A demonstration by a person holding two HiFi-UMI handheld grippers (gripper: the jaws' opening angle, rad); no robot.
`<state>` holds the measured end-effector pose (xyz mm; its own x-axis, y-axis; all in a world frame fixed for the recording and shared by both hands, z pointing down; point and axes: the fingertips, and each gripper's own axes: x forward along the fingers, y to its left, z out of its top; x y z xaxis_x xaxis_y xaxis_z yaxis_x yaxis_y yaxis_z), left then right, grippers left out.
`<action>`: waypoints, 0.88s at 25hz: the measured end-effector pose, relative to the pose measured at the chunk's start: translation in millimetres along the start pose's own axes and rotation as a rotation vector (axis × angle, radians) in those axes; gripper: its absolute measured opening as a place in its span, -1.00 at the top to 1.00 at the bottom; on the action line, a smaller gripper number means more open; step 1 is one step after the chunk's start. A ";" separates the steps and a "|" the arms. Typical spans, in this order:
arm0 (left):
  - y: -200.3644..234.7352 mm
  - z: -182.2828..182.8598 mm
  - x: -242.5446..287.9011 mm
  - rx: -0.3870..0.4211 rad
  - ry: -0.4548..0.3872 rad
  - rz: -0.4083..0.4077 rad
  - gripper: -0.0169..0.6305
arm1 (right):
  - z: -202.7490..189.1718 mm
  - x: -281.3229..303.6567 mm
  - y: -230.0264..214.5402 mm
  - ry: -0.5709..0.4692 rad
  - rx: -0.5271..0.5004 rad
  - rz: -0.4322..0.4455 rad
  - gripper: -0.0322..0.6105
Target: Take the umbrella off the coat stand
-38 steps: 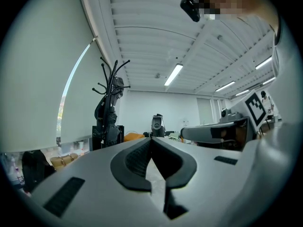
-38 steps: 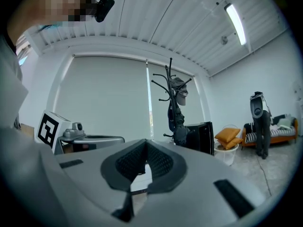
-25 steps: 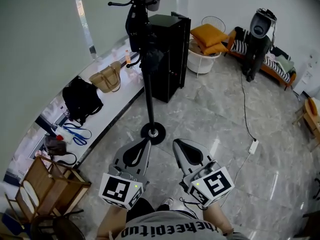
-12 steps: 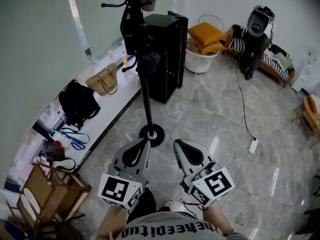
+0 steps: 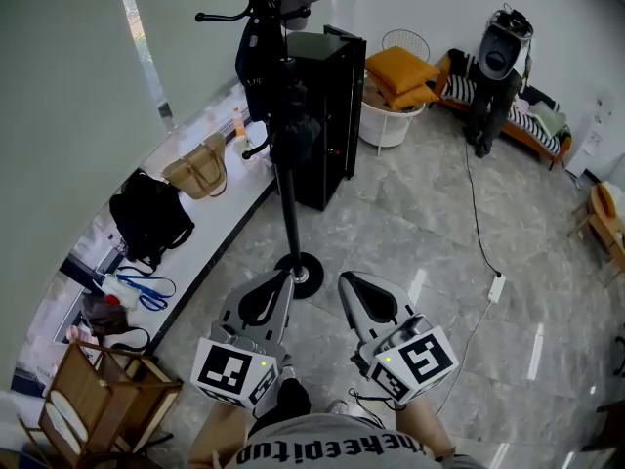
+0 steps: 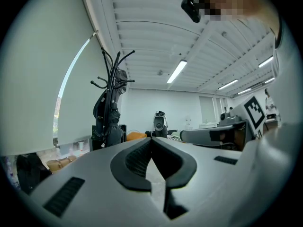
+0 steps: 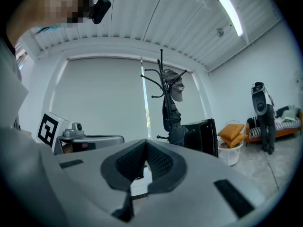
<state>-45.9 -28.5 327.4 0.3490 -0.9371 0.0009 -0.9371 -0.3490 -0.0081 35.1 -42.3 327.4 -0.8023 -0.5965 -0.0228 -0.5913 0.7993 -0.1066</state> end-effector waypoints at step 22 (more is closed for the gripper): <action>102.1 -3.8 42.4 -0.006 -0.007 -0.105 0.90 | -3.4 104.5 -5.5 -0.009 -0.004 -0.098 0.87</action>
<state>-126.8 -103.9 330.4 0.4455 -0.8953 -0.0058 -0.8953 -0.4455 -0.0021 -45.8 -108.8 329.1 -0.7396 -0.6727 -0.0216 -0.6675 0.7373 -0.1043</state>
